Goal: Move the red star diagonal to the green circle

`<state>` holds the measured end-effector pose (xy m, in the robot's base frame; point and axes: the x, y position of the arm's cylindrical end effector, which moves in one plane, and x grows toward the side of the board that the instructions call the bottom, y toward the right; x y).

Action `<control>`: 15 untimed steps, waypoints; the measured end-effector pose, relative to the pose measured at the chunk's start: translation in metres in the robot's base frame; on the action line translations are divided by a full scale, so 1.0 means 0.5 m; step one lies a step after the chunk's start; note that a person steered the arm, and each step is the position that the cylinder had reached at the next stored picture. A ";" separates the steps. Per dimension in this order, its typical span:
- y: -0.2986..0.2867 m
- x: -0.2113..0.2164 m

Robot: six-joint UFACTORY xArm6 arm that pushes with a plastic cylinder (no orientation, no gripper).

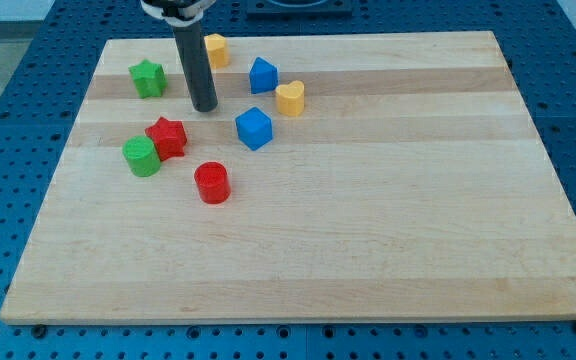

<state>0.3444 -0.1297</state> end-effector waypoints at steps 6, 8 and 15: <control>-0.081 0.134; -0.098 0.120; -0.277 0.111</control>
<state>0.4001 -0.2683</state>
